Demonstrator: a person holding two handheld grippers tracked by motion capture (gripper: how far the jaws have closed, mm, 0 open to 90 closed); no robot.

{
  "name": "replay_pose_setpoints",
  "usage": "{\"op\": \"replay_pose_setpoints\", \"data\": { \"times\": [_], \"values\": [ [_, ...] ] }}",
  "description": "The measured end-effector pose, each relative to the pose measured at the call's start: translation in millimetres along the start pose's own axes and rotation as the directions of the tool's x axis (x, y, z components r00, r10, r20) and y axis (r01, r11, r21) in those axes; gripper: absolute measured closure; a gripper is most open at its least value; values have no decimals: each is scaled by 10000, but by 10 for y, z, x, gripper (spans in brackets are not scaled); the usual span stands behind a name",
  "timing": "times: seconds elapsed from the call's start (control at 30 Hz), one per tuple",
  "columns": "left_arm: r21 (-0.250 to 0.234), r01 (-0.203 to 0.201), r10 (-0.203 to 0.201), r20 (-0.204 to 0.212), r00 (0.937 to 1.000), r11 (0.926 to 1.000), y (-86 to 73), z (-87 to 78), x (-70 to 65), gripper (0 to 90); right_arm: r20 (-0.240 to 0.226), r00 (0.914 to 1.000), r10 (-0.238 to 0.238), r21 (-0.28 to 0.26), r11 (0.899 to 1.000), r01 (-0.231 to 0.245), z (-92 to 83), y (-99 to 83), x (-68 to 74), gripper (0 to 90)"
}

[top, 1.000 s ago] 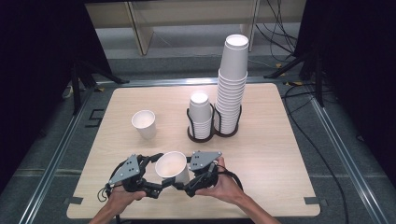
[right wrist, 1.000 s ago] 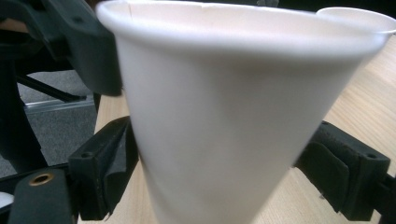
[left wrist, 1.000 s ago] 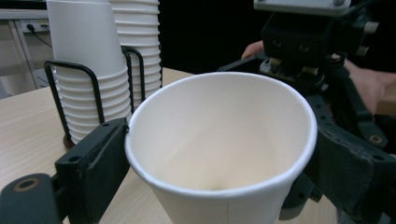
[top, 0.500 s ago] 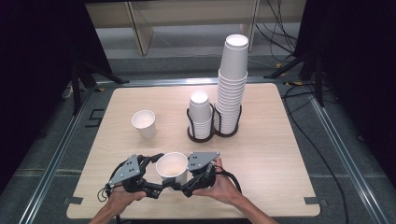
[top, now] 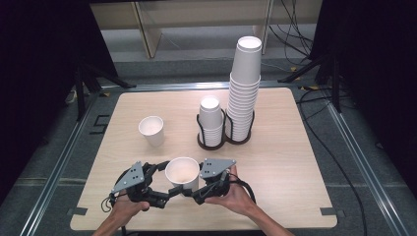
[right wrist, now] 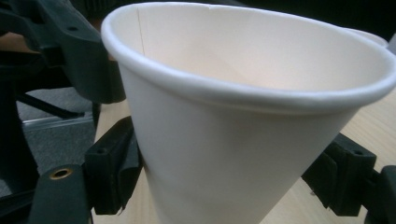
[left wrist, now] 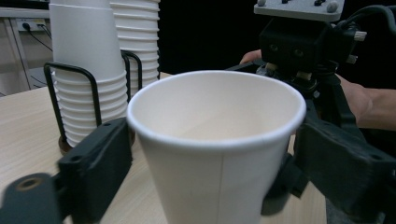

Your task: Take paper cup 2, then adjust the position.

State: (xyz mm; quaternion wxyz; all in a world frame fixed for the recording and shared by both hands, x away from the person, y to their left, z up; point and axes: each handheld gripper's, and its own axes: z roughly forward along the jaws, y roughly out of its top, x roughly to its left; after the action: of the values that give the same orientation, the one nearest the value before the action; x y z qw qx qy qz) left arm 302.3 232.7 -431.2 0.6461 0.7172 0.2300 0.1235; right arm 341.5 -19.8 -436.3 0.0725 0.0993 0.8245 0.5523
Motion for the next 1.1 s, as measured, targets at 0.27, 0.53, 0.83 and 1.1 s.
{"op": "replay_pose_setpoints", "data": {
  "times": [0.27,0.53,0.83,1.1],
  "values": [
    [-151,-36,33,-158,9999,9999,3,-55,20,143,1257,9918,216,-232,9996,-189,-261,-47,-173,211],
    [107,-390,398,-857,9955,9992,-19,-107,57,145,2694,9612,593,-136,9982,-578,-618,-154,-335,208],
    [372,-788,838,-1615,9833,9962,-53,-132,110,146,4406,8878,1329,-466,9910,-1253,-1075,-356,-568,206],
    [459,-836,903,-1704,9812,9954,-69,-143,124,146,5392,8238,1749,-611,9837,-1689,-1369,-535,-731,204]
  ]
}}
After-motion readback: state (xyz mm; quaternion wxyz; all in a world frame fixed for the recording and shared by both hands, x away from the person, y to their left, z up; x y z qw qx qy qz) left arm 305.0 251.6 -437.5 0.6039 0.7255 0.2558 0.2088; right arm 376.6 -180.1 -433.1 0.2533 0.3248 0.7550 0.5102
